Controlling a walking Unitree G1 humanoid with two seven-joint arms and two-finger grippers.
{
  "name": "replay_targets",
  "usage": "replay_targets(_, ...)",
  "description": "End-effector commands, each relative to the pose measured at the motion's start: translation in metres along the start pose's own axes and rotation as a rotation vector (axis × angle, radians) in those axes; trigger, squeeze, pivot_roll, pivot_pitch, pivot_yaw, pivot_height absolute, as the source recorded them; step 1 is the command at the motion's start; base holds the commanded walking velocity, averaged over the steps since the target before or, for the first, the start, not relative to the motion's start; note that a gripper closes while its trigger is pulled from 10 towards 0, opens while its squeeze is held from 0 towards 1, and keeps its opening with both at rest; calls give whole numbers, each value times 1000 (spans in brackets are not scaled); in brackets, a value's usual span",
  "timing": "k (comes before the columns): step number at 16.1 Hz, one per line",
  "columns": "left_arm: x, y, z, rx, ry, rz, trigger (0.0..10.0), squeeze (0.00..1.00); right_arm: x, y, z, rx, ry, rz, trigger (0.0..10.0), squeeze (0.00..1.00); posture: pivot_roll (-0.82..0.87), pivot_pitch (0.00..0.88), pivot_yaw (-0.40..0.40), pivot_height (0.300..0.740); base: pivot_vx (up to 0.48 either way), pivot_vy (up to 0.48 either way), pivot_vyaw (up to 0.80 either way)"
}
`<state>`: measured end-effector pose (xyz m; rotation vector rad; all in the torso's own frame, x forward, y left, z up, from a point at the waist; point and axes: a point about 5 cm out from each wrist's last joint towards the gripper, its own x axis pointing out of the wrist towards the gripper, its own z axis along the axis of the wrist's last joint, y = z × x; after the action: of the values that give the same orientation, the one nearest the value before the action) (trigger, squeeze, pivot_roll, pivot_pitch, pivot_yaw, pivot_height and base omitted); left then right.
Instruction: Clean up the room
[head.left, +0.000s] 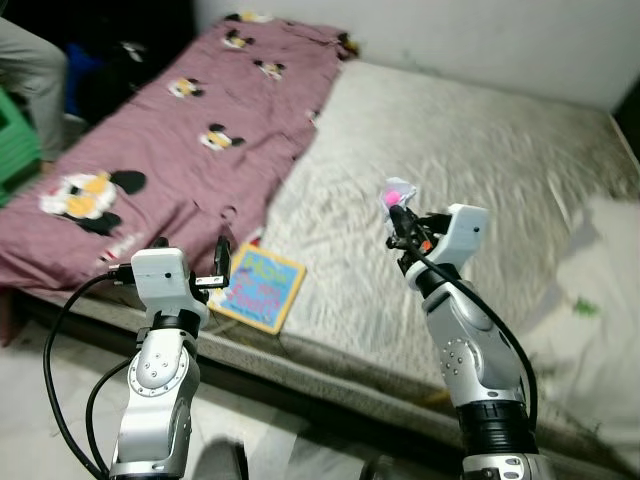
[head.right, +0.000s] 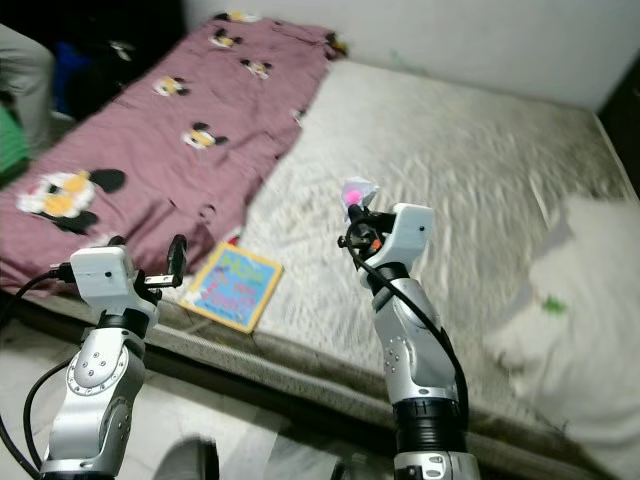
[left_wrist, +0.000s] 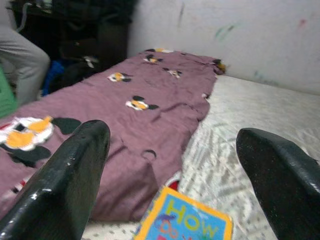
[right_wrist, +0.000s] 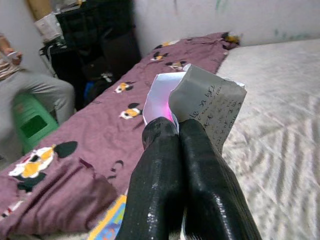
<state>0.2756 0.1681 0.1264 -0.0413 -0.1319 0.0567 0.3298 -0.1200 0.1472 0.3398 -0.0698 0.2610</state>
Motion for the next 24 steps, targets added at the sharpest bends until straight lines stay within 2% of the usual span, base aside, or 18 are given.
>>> replay_targets(1,-4,1,-2,8,5,9,10000,0,-7,-2,-12,-12,38,-22,10000,0,11,7,-90,740,0,0,0)
replay_targets(4,6,5,-2,19,11,47,10000,0,-5,2,-16,-34,55,5,10000,0,-12,0,-79,740,0,0,0)
replay_targets(7,19,-9,3,0,-22,-18,10000,0,-2,-8,-14,-56,54,-10,10000,0,-16,0,-91,740,0,0,0)
replay_targets(9,21,-12,2,-17,-24,-11,10000,0,-2,-6,-18,-21,80,0,10000,0,-14,2,-99,740,0,0,0)
replay_targets(10,21,-13,1,-18,-21,-22,10000,0,0,0,-15,-3,66,27,10000,0,-21,0,-97,740,0,0,0)
replay_targets(11,21,-14,-1,-18,-15,-32,10000,0,0,0,-17,-33,85,21,10000,0,-26,0,-98,740,0,0,0)
replay_targets(14,24,-24,1,-26,-33,-72,10000,0,-1,2,-22,-29,112,22,10000,0,-36,17,-116,740,0,0,-681)
replay_targets(18,18,-19,-4,-56,-24,-37,10000,0,0,1,-18,-53,117,47,10000,0,-36,42,-138,740,0,0,-800)
replay_targets(24,10,-15,-7,-55,-17,-18,10000,0,2,4,-20,-62,129,60,10000,0,-19,55,-146,740,0,0,-714)
